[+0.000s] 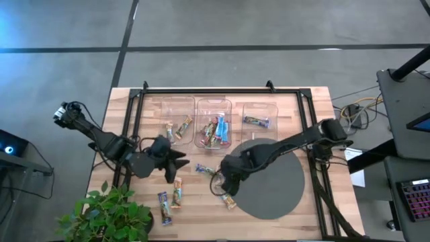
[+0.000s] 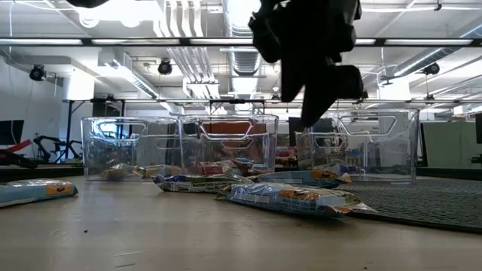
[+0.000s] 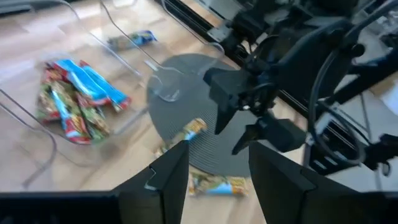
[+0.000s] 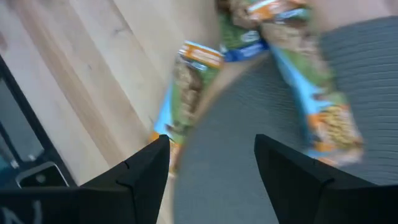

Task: Pick and place Granola Bars by type
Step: Put the yellow granola bar into the left transparent bin

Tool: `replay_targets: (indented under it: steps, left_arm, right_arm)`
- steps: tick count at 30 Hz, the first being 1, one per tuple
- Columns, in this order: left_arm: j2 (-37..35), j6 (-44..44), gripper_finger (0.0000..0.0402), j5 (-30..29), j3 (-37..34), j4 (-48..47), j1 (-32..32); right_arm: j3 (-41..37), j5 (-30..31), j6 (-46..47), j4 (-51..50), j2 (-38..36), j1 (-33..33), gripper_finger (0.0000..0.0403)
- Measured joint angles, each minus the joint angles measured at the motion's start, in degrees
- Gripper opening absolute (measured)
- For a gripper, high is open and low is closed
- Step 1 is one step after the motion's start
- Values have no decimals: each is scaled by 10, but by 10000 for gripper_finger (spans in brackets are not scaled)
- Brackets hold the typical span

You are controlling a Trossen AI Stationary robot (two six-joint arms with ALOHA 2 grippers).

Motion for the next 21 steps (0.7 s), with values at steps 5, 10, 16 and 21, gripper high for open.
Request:
replay_targets:
  steps: [5,10,16,21]
  left_arm:
    - [0,-11,149,0,0,2,-19]
    - [0,-18,149,0,0,12,-23]
    - [0,-22,149,0,0,15,-33]
    - [0,-22,149,0,0,15,-42]
  right_arm:
    - [37,35,45,29,53,27,224]
    - [93,90,62,-16,110,42,224]
    - [133,89,69,-23,157,53,224]
    - [149,91,75,-19,186,56,224]
